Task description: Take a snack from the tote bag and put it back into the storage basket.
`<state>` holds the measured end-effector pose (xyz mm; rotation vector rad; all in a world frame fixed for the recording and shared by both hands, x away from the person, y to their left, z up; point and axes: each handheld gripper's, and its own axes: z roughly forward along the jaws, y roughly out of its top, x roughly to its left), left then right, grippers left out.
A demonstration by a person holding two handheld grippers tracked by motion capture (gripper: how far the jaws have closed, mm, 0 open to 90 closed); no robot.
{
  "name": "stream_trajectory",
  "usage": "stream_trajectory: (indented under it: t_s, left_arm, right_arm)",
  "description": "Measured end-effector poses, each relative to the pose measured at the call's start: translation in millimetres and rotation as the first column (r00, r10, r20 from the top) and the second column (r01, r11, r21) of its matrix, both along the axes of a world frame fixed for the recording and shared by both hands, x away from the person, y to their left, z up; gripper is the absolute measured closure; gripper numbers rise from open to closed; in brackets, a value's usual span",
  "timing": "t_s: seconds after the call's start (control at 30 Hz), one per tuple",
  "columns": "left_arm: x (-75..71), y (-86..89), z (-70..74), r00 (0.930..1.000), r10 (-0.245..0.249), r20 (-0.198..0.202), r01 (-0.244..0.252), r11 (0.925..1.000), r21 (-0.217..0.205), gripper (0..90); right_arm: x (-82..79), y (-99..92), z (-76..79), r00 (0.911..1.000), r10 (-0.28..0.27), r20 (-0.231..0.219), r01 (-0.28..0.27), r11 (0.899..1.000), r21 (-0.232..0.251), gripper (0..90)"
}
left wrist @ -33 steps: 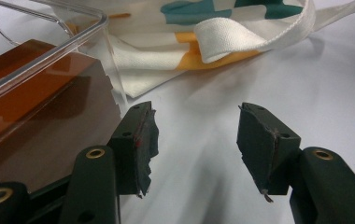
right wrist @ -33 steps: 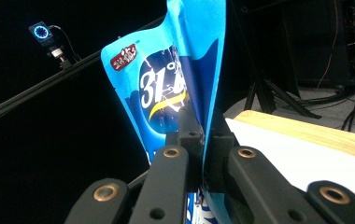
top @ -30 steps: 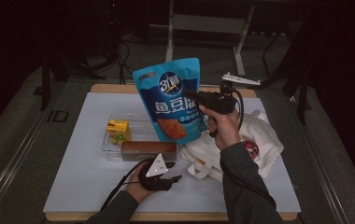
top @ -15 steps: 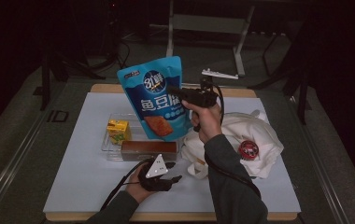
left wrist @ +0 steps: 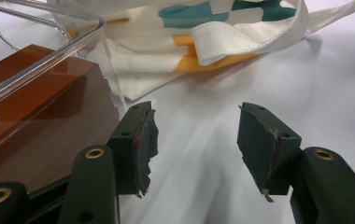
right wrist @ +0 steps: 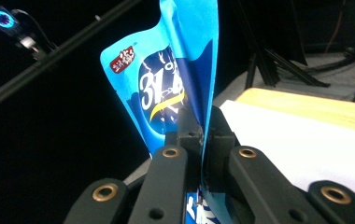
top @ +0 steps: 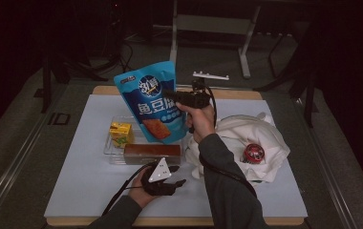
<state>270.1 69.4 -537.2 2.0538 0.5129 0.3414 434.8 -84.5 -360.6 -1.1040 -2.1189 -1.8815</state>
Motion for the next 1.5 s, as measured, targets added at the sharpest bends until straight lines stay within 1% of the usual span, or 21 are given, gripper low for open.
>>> stream_trajectory:
  t_s: [0.13,0.23,0.3,0.33,0.53,0.67,0.7,0.77,0.8,0.83,0.87,0.9,0.93,0.97,1.0,1.03,1.17,1.23,1.3,1.4,1.5]
  left_arm:
    - [0.0,0.1,0.1,1.0,-0.002,0.005,0.002,1.0,0.003,45.6]
    - [-0.2,0.1,0.1,1.0,-0.002,0.004,0.002,1.0,0.001,45.6]
    - [-0.5,0.5,0.2,1.0,0.0,0.007,0.0,1.0,-0.002,45.6]
    - [-0.5,0.5,0.2,1.0,0.0,0.007,0.0,1.0,-0.002,45.6]
    - [-0.9,0.7,0.3,1.0,-0.001,0.01,0.001,1.0,-0.006,45.6]
    - [-1.2,0.4,0.1,1.0,-0.001,0.01,0.001,0.9999,-0.011,45.6]
    - [-1.5,0.4,0.1,1.0,-0.001,0.009,0.001,0.9999,-0.014,45.6]
    - [-1.7,0.4,0.0,1.0,-0.001,0.009,0.001,0.9999,-0.017,45.6]
    - [-1.8,0.5,0.1,1.0,-0.002,0.009,0.002,0.9999,-0.016,45.6]
    - [-2.0,0.4,0.0,0.9999,-0.001,0.01,0.001,0.9998,-0.018,45.6]
    - [-2.1,0.6,0.1,0.9999,-0.001,0.012,0.002,0.9999,-0.017,45.6]
    - [-2.4,1.6,0.1,0.9998,0.003,0.018,-0.002,0.9997,-0.025,45.8]
    - [-2.4,1.6,0.1,0.9998,0.003,0.018,-0.002,0.9997,-0.025,45.8]
    - [-2.4,1.6,0.1,0.9998,0.003,0.018,-0.002,0.9997,-0.025,45.8]
    - [-2.5,2.0,0.2,0.9999,0.003,0.016,-0.002,0.9996,-0.028,45.8]
    - [-2.6,2.0,0.2,0.9999,0.003,0.017,-0.003,0.9996,-0.027,45.8]
    - [-2.3,2.0,0.3,0.9999,0.003,0.015,-0.003,0.9997,-0.025,45.8]
    - [-2.4,1.6,0.0,0.9999,0.004,0.017,-0.004,0.9997,-0.025,45.8]
    - [-2.2,1.4,0.0,0.9999,0.005,0.015,-0.005,0.9997,-0.024,45.7]
    - [-1.9,1.5,0.0,0.9999,0.006,0.012,-0.006,0.9997,-0.025,45.7]
    - [-2.0,1.3,0.0,0.9999,0.006,0.014,-0.005,0.9997,-0.023,45.7]
  right_arm:
    - [4.7,6.5,-6.2,0.9998,-0.011,-0.017,0.011,1.0,-0.017,88.1]
    - [6.6,10.2,-7.9,0.9997,-0.016,-0.017,0.015,1.0,-0.023,88.1]
    - [9.2,15.7,-9.8,0.9997,-0.023,-0.011,0.023,0.999,-0.04,88.2]
    - [9.2,15.7,-9.8,0.9997,-0.023,-0.011,0.023,0.999,-0.04,88.2]
    - [13.4,27.2,-16.4,0.9987,-0.051,-0.008,0.05,0.997,-0.058,88.1]
    - [14.0,31.9,-19.9,0.9973,-0.071,-0.017,0.07,0.995,-0.067,88.1]
    - [14.6,35.0,-23.1,0.997,-0.074,-0.024,0.073,0.995,-0.064,87.9]
    - [14.6,36.7,-24.7,0.9972,-0.07,-0.026,0.068,0.996,-0.063,87.7]
    - [13.7,40.8,-28.0,0.9987,-0.043,-0.026,0.041,0.997,-0.067,87.4]
    - [13.1,42.6,-29.6,0.9993,-0.032,-0.019,0.031,0.996,-0.078,87.3]
    - [12.5,43.7,-31.3,0.9994,-0.026,-0.023,0.024,0.996,-0.082,87.1]
    - [12.4,43.7,-33.3,0.9996,-0.016,-0.022,0.014,0.997,-0.082,86.8]
    - [12.4,43.7,-33.3,0.9996,-0.016,-0.022,0.014,0.997,-0.082,86.8]
    - [12.4,43.9,-35.5,0.9996,-0.008,-0.026,0.005,0.996,-0.094,86.8]
    - [12.6,40.2,-39.7,0.9996,0.001,-0.03,-0.003,0.997,-0.071,85.5]
    - [13.0,37.1,-40.7,0.9995,0.006,-0.032,-0.008,0.998,-0.059,85.3]
    - [13.0,25.7,-42.0,0.9995,0.01,-0.031,-0.013,0.997,-0.076,83.3]
    - [13.4,20.6,-44.2,0.9993,0.014,-0.034,-0.016,0.997,-0.075,82.9]
    - [13.5,14.1,-47.6,0.9991,0.011,-0.041,-0.014,0.998,-0.068,82.3]
    - [14.0,6.0,-53.4,0.998,0.011,-0.063,-0.014,0.999,-0.043,82.0]
    - [12.8,1.7,-57.4,0.9978,0.011,-0.065,-0.013,0.999,-0.034,81.0]
